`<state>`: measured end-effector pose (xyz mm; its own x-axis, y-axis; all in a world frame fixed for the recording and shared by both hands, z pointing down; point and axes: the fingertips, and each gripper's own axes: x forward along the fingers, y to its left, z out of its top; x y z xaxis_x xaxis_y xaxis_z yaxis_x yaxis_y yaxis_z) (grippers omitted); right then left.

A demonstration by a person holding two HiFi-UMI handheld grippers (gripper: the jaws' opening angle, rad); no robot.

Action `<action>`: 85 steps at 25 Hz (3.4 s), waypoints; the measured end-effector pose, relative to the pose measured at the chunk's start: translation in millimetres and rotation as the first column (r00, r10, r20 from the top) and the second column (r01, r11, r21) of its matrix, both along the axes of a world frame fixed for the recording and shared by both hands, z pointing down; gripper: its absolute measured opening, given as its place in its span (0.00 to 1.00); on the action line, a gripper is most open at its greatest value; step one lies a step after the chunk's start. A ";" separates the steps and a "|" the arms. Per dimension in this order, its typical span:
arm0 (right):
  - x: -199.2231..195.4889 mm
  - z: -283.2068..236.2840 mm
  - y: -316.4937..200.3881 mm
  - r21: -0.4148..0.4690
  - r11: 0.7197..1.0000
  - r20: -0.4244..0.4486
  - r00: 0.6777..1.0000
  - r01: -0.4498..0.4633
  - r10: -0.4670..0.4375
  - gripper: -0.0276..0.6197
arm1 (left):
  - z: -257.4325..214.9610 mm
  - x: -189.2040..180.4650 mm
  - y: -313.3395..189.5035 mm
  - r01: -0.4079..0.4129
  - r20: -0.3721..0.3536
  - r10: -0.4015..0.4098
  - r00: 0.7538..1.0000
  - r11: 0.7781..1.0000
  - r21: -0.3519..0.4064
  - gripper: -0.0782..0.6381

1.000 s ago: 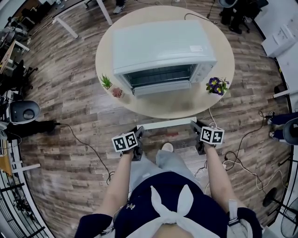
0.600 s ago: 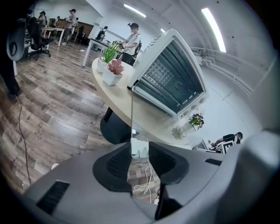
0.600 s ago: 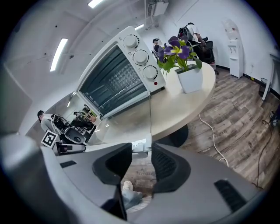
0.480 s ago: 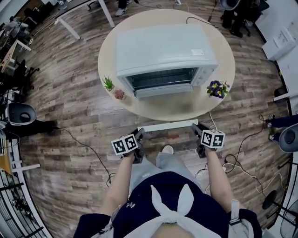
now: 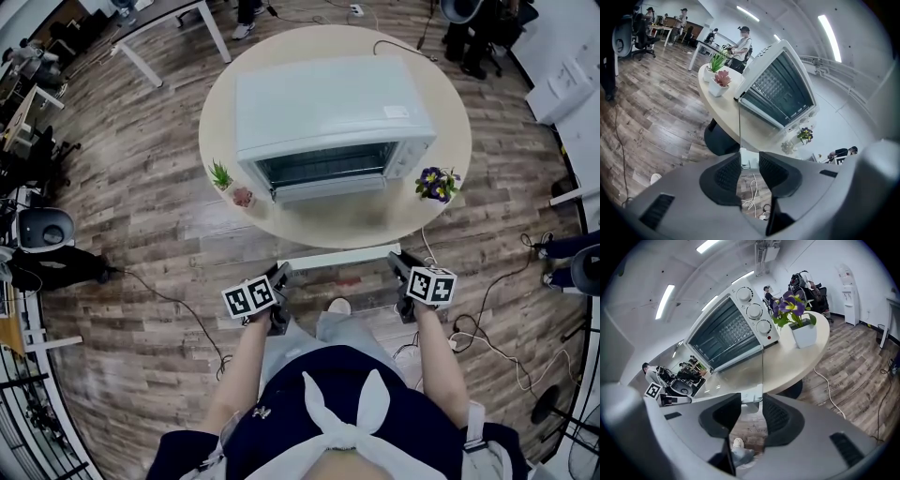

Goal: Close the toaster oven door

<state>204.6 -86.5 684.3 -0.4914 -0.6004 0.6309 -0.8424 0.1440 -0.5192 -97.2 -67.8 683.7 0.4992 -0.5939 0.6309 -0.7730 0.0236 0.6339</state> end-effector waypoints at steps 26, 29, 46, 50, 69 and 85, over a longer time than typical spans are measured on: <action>7.9 -33.5 -2.8 0.157 0.987 -0.011 0.999 -0.046 0.048 0.26 | -30.4 -0.2 -7.1 0.022 -0.046 -0.020 0.999 0.999 0.048 0.30; 9.2 -32.8 1.3 0.156 0.987 -0.022 0.999 -0.038 0.042 0.27 | -34.8 -0.8 -8.5 0.029 -0.052 -0.026 0.998 0.998 0.055 0.30; -11.6 -28.8 -5.3 0.171 0.984 -0.097 0.995 0.046 -0.030 0.25 | -56.7 -2.5 -13.8 0.056 -0.079 -0.049 0.996 0.994 0.098 0.30; -14.8 -30.0 -10.1 0.173 0.982 -0.129 0.990 0.072 -0.050 0.19 | -58.7 -2.6 -14.6 0.061 -0.080 -0.053 0.995 0.993 0.102 0.30; -15.6 -37.5 -11.7 0.146 0.984 -0.160 0.984 0.098 -0.074 0.18 | -78.7 5.0 -13.0 -0.001 0.018 -0.004 1.000 0.971 0.241 0.42; -15.6 -49.3 -15.6 0.160 0.984 -0.129 0.990 0.082 -0.062 0.18 | -71.6 6.6 -3.4 -0.093 0.189 0.047 0.981 0.965 0.246 0.42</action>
<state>189.0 -102.1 635.1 -0.4620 -0.6668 0.5847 -0.8826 0.2811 -0.3768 -90.7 -71.1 612.1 0.4372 -0.7129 0.5482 -0.8688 -0.1773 0.4624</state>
